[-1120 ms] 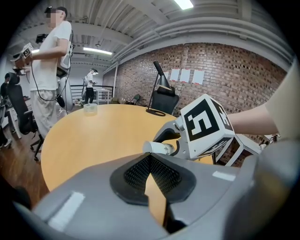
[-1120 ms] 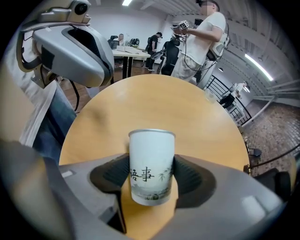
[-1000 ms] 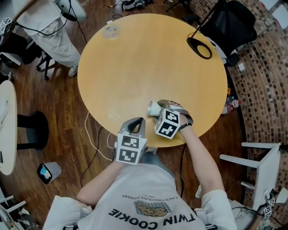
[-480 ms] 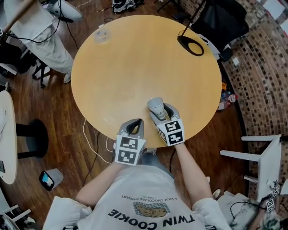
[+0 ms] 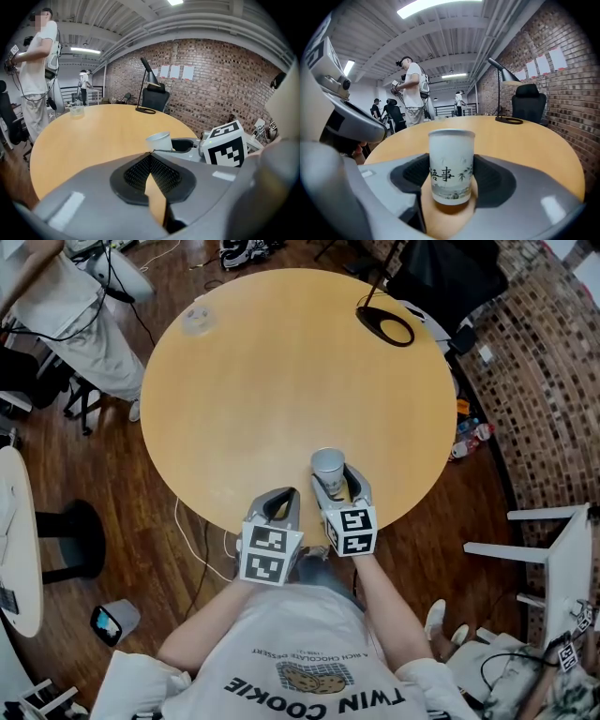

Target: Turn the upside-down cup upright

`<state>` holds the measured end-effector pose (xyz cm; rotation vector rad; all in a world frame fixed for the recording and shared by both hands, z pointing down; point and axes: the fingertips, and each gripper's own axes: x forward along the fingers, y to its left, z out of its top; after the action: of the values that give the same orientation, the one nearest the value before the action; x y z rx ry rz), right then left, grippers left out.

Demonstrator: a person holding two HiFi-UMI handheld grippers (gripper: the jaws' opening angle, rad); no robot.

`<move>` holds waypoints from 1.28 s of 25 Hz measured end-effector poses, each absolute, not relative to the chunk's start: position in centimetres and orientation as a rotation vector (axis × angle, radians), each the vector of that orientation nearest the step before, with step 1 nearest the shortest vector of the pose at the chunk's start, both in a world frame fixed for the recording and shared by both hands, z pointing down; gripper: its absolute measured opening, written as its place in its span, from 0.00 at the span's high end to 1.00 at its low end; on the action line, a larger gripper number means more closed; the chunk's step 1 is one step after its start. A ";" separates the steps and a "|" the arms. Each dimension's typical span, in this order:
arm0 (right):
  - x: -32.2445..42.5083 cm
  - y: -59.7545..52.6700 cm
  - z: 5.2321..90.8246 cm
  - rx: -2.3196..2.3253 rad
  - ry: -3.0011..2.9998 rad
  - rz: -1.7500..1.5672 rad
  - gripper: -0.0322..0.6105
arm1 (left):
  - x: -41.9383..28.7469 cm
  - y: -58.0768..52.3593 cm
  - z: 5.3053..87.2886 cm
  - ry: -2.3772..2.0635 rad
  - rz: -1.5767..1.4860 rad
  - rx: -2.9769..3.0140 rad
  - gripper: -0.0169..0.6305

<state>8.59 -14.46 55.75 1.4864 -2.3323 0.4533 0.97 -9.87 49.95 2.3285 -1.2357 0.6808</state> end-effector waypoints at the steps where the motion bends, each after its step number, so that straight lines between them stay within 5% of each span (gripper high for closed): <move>1: 8.6 -14.4 55.7 1.491 -2.333 0.450 0.51 | 1.0 -9.9 49.9 -1.234 0.683 2.329 0.97; 32: 9.5 -9.5 55.4 1.624 -2.199 0.528 0.51 | 0.8 -8.1 49.8 -1.099 0.655 2.412 0.97</move>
<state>9.49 -9.48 55.40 1.6237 -2.1990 0.5275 0.83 -8.09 49.84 2.4123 -1.0987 0.6547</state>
